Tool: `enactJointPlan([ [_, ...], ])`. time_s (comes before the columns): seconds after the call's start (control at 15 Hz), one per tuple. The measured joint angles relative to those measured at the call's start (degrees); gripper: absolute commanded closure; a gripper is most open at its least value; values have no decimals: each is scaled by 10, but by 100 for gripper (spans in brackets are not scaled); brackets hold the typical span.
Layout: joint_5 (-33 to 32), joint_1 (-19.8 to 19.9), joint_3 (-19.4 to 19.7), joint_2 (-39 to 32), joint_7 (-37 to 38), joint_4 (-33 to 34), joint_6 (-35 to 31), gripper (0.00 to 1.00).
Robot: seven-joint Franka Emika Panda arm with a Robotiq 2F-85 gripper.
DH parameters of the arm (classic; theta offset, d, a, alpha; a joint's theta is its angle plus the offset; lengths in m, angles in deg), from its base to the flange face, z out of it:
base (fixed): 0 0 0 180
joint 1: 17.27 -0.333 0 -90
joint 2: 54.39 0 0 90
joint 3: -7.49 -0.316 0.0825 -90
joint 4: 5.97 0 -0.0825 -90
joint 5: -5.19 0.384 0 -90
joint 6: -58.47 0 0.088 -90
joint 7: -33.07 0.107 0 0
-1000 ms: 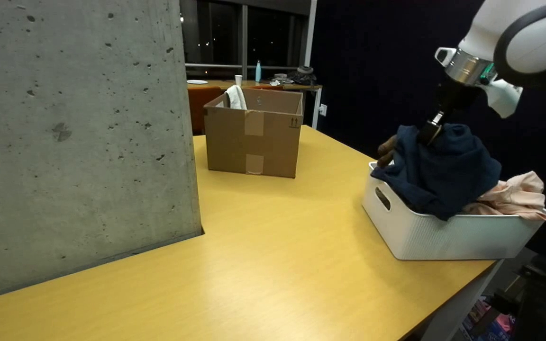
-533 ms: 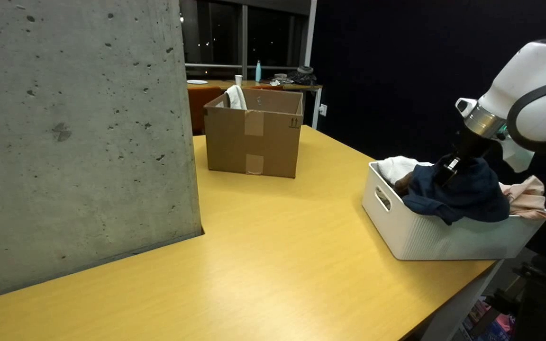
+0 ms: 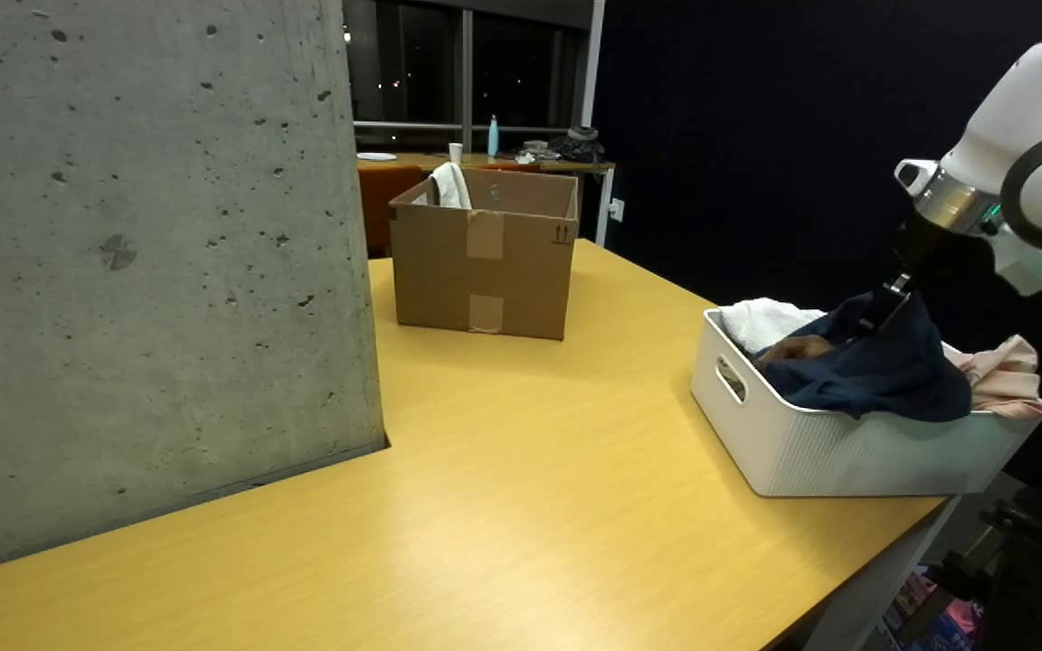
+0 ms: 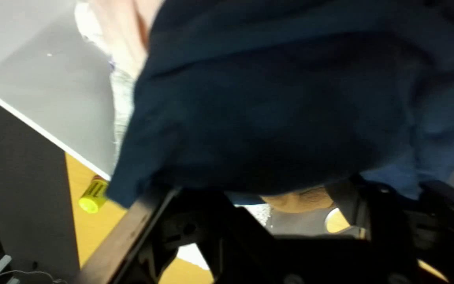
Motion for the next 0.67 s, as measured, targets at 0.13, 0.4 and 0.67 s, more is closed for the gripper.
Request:
enactJointPlan([
  [0.13,-14,-4,12,48,-3,-2,57,0],
  [0.4,-2,-28,-22,158,-20,-19,173,0],
  [0.67,100,-95,-85,219,-67,-32,209,0],
])
